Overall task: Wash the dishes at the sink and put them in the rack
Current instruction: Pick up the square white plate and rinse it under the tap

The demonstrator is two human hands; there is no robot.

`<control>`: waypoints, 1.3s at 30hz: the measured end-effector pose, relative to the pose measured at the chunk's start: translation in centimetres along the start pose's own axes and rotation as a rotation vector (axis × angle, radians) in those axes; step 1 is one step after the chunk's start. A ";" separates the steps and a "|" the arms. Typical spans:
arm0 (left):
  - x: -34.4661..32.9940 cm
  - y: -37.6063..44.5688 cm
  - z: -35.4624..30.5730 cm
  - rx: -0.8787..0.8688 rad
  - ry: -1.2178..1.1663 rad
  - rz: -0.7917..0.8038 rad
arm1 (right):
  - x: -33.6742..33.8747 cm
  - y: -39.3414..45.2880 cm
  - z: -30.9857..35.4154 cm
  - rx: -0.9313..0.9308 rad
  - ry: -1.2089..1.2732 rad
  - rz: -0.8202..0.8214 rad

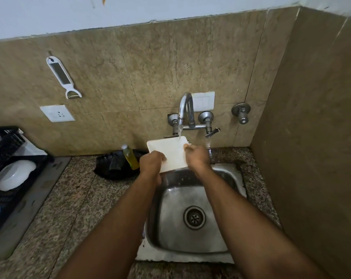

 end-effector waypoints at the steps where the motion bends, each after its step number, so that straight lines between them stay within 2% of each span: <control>1: 0.0 0.1 -0.1 0.033 0.002 0.063 | 0.1 -0.1 0.1 0.077 -0.191 0.040; 4: -0.6 0.7 0.7 -0.005 0.003 0.055 | -1.2 -1.9 -1.1 0.199 -0.669 0.200; 7: -1.4 0.7 2.7 -0.025 -0.003 -0.027 | -2.7 -4.4 -2.6 0.344 -0.839 0.363; 10: -2.3 0.4 5.1 -0.017 -0.028 0.020 | -2.8 -4.9 -3.6 0.358 -0.821 0.449; 14: -4.5 -0.7 5.9 0.001 -0.104 0.127 | -1.9 -1.5 -3.6 0.258 -0.816 0.354; 18: -4.6 0.7 5.5 0.036 -0.211 0.082 | -2.0 -3.7 -3.5 0.423 -0.659 0.549; 20: -4.5 1.4 5.9 0.047 -0.218 0.060 | -1.6 -5.1 -4.2 0.448 -0.606 0.572; 22: -4.6 1.2 6.5 0.029 -0.136 0.026 | -1.7 -4.8 -5.3 0.401 -0.682 0.540; 24: -5.1 1.0 7.4 -0.006 -0.123 0.016 | -1.6 -3.2 -6.1 0.246 -0.799 0.466; 27: -5.7 0.4 9.1 0.015 -0.153 0.050 | -1.2 0.2 -5.5 0.065 -0.813 0.357; 29: -5.9 0.3 9.1 0.015 -0.186 0.050 | -1.7 1.0 -5.1 0.096 -0.836 0.339; 32: -5.3 1.7 8.0 -0.012 -0.204 0.004 | -2.6 -1.3 -5.5 0.253 -0.774 0.534; 35: -3.9 3.2 7.9 0.017 -0.161 -0.009 | -2.4 -4.6 -6.9 0.307 -0.623 0.655; 37: -3.9 2.9 8.5 0.035 -0.174 0.019 | -2.4 -4.4 -8.0 0.290 -0.689 0.608; 39: -4.7 2.2 9.4 0.029 -0.174 0.034 | -2.2 -2.6 -8.6 0.168 -0.813 0.527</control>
Point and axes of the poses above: each hand's wrist, its own y-axis towards the middle knuckle, its own x-axis out of the back of the hand, z = x × y, the point moved 3 cm from there along y, towards the middle knuckle, and after that the axes turned 8 degrees about y, right-handed, at the moved point
